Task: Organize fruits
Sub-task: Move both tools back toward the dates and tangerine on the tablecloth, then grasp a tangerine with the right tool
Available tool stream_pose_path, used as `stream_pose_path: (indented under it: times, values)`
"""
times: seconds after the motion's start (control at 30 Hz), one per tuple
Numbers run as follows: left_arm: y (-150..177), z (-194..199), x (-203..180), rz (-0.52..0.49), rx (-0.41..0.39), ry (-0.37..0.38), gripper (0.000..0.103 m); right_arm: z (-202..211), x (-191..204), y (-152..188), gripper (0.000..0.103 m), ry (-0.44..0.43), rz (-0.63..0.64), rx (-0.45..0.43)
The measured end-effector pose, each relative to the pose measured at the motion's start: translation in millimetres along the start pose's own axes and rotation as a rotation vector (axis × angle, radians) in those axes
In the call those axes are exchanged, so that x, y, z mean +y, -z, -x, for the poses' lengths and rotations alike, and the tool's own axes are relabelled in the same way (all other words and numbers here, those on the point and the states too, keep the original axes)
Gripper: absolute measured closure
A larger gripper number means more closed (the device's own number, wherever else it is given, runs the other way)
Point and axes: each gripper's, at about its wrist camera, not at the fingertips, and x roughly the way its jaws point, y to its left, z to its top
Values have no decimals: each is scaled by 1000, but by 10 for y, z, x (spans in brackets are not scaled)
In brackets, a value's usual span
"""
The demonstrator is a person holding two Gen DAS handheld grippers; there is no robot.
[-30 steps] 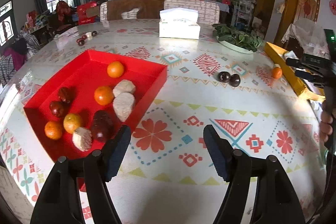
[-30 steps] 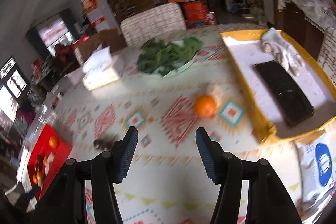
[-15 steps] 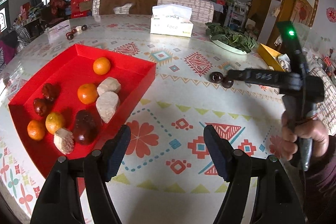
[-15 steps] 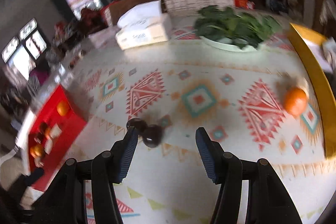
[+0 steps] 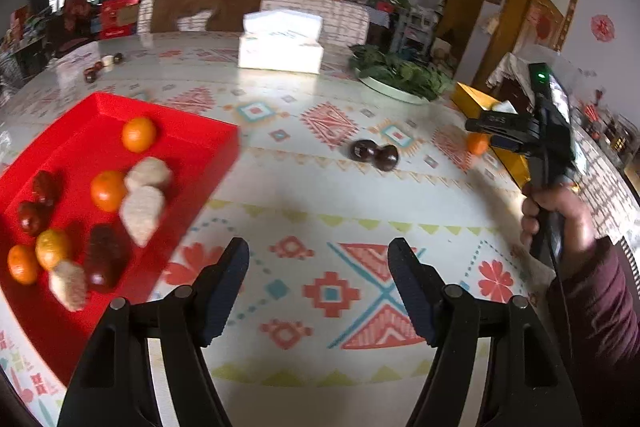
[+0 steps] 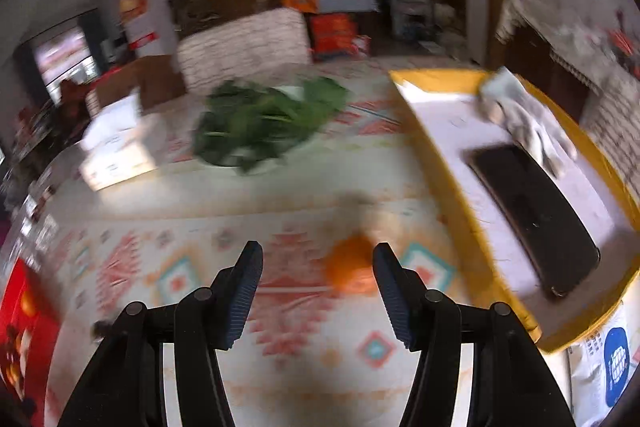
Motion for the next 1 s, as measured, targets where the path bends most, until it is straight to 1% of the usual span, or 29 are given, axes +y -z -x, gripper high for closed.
stream_pose_path:
  times: [0.07, 0.2, 0.27, 0.3, 0.33, 0.47, 0.63, 0.73, 0.8, 0.9, 1.0]
  values:
    - [12, -60, -74, -10, 18, 14, 32, -109, -77, -7, 41, 11, -13, 27]
    - [47, -102, -187, -35, 37, 17, 32, -306, -9, 1, 41, 4, 17, 84]
    - [57, -91, -222, -39, 39, 14, 32, -328, -5, 7, 48, -15, 16, 88]
    - [58, -73, -233, -38, 37, 15, 32, -320, -32, 10, 61, -19, 9, 87]
    - [58, -52, -241, -36, 34, 16, 32, -317, -50, 13, 63, -32, 4, 89]
    - [52, 30, -223, -26, 21, 10, 32, -245, 13, 106, 63, -103, 15, 109]
    - [63, 146, -211, -26, 5, 5, 32, -186, 182, 231, 63, -269, 5, 171]
    - [49, 197, -241, -46, -4, -19, 32, -151, 276, 304, 63, -320, 8, 197]
    - [-7, 228, -287, -79, -12, -51, 32, -125, 341, 336, 63, -311, 27, 199]
    - [-165, 260, -377, -154, -31, -90, 32, -54, 424, 386, 63, -268, 80, 206]
    - [-324, 180, -452, -186, -32, -80, 32, 20, 474, 457, 63, -242, 145, 214]
